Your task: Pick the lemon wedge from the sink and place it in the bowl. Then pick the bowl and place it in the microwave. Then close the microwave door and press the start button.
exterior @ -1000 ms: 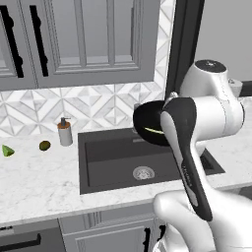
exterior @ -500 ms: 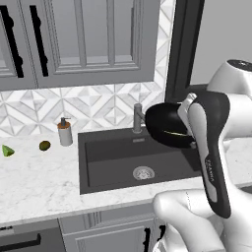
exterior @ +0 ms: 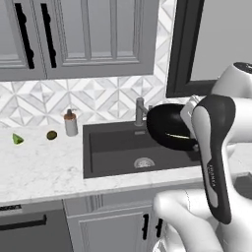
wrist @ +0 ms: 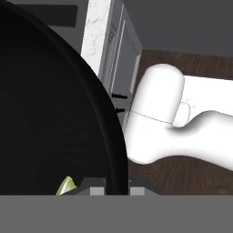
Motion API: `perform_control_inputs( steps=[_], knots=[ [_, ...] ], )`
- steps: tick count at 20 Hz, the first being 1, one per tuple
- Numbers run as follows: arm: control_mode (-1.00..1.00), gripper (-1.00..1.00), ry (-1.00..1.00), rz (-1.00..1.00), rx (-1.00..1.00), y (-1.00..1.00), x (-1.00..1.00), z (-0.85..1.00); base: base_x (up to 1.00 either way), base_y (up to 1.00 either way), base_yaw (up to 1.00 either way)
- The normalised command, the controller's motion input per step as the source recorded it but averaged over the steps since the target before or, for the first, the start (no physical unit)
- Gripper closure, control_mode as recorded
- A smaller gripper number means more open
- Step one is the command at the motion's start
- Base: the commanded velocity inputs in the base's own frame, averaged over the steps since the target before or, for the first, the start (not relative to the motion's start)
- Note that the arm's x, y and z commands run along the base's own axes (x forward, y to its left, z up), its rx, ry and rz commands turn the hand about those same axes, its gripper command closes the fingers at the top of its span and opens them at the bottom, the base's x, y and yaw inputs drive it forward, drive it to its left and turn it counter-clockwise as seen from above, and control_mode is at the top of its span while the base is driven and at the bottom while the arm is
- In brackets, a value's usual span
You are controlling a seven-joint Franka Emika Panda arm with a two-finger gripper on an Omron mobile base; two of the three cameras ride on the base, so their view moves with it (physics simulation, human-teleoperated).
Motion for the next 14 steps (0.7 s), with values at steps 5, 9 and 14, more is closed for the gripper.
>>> perform_control_inputs(
  steps=[5,9,14],
  knots=[
    [1.0,1.0,0.0,0.0,0.0,0.0,0.0,0.0,-0.24,0.46,0.3],
    [1.0,1.0,0.0,0.0,0.0,0.0,0.0,0.0,-0.34,0.9,0.51],
    [1.0,1.0,0.0,0.0,0.0,0.0,0.0,0.0,-0.03,0.83,0.69]
  ],
)
